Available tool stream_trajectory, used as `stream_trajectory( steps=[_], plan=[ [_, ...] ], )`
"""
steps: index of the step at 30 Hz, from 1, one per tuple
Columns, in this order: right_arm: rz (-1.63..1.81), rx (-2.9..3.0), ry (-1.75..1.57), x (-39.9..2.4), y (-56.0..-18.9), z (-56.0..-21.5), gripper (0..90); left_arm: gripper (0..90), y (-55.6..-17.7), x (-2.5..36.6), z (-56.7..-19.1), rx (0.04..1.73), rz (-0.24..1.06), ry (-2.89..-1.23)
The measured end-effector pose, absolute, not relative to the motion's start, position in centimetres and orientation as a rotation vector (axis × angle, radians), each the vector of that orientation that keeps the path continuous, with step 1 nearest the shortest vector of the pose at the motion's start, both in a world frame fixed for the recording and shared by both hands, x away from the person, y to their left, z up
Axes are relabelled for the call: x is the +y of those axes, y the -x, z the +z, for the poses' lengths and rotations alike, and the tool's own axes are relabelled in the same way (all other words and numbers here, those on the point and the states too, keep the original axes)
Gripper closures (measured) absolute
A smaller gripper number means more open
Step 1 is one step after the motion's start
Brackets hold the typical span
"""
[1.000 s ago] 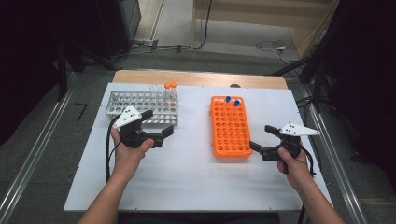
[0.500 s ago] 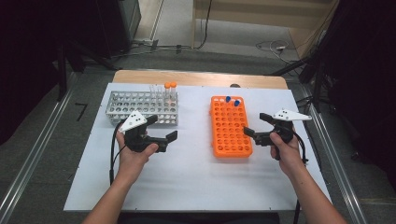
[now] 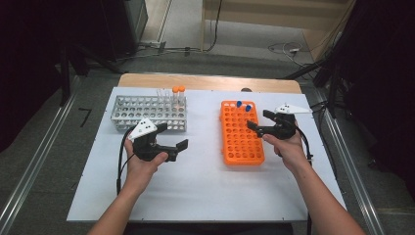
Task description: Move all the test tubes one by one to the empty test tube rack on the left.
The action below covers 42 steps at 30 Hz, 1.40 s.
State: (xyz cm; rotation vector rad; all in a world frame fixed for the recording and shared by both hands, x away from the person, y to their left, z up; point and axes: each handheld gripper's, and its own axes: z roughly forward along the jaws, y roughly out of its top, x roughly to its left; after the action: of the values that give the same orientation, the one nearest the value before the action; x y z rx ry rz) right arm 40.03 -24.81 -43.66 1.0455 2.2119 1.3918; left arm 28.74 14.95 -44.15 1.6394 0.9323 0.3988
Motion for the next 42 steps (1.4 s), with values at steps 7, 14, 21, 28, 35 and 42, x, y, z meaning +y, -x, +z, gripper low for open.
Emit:
stream_trajectory(
  steps=[7, 14, 21, 28, 35, 42],
  plan=[
    [1.382, 2.213, -1.076, -24.2, -42.1, -44.1, 42.6, 0.0, -28.7, 14.9, -44.2, 0.93, 0.395, -1.637],
    [1.381, 2.27, -1.103, -23.2, -43.2, -44.7, 51.7, 0.0, -28.7, 15.0, -44.2, 0.933, 0.394, -1.637],
    [1.302, 2.333, -1.098, -22.5, -44.1, -45.9, 60.3, 0.0, -28.7, 14.8, -44.2, 0.929, 0.391, -1.64],
    [1.259, 2.376, -1.054, -21.8, -44.4, -46.5, 66.5, 0.0, -28.7, 14.7, -44.2, 0.932, 0.39, -1.643],
    [1.222, 2.358, -0.986, -21.1, -44.2, -46.6, 74.2, 0.0, -28.7, 14.6, -44.3, 0.926, 0.389, -1.647],
    [1.28, 2.32, -0.98, -21.3, -43.9, -45.9, 74.5, 0.0, -28.7, 14.5, -44.3, 0.926, 0.388, -1.649]
  ],
)
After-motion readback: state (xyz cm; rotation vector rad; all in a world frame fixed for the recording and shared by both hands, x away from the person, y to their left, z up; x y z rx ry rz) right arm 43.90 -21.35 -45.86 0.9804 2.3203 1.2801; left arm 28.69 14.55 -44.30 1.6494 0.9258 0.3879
